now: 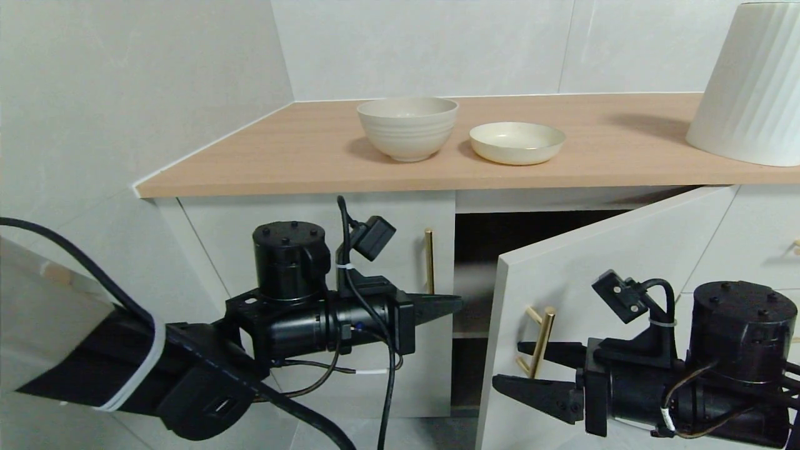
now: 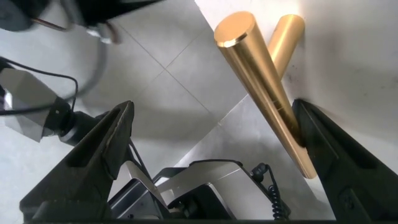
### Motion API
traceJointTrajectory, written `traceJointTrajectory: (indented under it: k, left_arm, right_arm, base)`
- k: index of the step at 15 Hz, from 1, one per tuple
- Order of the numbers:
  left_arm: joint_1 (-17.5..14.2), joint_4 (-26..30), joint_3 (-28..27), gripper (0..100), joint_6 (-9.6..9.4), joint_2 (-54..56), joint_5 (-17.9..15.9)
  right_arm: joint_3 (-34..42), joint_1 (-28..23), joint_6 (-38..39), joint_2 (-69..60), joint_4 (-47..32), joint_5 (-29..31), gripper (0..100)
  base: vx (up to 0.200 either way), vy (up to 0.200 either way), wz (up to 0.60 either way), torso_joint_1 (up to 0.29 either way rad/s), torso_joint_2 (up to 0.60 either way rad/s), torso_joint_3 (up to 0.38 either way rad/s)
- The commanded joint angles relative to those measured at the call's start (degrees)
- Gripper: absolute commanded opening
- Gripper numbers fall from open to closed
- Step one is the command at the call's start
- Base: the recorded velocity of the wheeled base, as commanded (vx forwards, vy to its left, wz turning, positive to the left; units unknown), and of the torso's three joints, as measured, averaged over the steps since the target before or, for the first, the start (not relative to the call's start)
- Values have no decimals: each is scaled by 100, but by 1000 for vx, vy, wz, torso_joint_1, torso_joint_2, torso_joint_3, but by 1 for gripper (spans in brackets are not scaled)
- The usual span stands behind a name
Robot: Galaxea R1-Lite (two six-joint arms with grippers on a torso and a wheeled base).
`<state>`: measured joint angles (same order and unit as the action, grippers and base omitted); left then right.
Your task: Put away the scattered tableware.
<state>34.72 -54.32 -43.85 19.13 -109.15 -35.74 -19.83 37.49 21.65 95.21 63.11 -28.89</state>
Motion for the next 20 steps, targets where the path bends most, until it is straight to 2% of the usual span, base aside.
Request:
traceJointTrajectory:
  k: [1,5,7,10,14,18,20]
  left_arm:
    - [202,-61,-177,0,3,-458,129]
    - [430,-219,-546,0,-5,-862,463]
    - [527,-492,-660,0,-5,-1134,586]
    - [571,-826,-713,0,3,-1257,621]
    - [641,-887,-721,0,3,-1240,612]
    - [896,-966,-713,0,3,-1134,744]
    - [896,-966,-721,0,3,-1134,753]
  right_arm:
    - [23,-4,-12,-46,61,15,100]
    - [32,-4,-12,33,61,24,100]
    - [32,-40,-12,68,61,50,100]
    - [59,-145,-29,33,61,77,100]
    - [146,-426,-592,68,61,85,100]
    - [146,-576,-618,50,70,77,100]
    - [146,-716,-618,42,70,77,100]
  base:
    - [0,0,0,0,0,0]
    - [0,0,0,0,0,0]
    - [0,0,0,0,0,0]
    - [0,0,0,0,0,0]
    - [0,0,0,0,0,0]
    - [0,0,0,0,0,0]
    - [0,0,0,0,0,0]
